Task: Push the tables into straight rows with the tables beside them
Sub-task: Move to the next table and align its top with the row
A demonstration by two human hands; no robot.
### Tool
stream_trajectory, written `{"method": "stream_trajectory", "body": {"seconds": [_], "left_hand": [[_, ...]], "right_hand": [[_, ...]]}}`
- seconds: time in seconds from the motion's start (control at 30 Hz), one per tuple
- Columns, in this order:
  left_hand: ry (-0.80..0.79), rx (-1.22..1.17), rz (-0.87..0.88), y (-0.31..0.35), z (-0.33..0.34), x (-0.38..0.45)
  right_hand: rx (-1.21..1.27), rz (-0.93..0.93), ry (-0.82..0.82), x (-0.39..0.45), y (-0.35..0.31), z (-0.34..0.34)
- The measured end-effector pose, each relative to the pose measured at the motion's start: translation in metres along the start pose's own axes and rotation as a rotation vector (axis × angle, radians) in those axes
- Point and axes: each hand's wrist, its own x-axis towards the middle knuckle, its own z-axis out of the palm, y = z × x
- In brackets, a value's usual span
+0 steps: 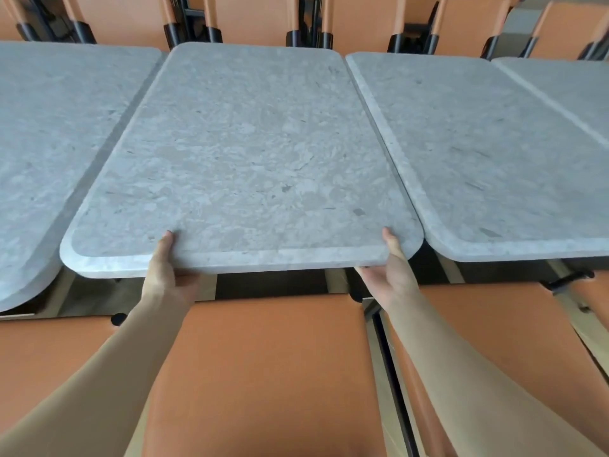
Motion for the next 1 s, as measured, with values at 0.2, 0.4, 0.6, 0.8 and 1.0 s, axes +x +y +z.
{"method": "stream_trajectory", "body": {"seconds": [0.2, 0.4, 0.6, 0.8, 1.0], "left_hand": [[-0.129, -0.044, -0.016, -0.001, -0.007, -0.005], [-0.174, -0.068, -0.037, 0.003, -0.010, -0.004], [-0.177, -0.080, -0.045, 0.004, -0.014, 0.001], [-0.169, -0.066, -0.024, 0.001, -0.019, -0.001], [-0.196, -0.038, -0.031, -0.001, -0.025, 0.000]], "right_hand": [[-0.020, 0.051, 0.020, 0.006, -0.002, -0.007], [-0.025, 0.020, 0.051, 0.006, -0.003, -0.008], [-0.061, 0.003, 0.061, 0.003, -0.004, -0.008], [-0.087, 0.009, 0.072, -0.001, -0.003, -0.013], [-0.065, 0.038, 0.083, -0.009, -0.005, -0.015]]}}
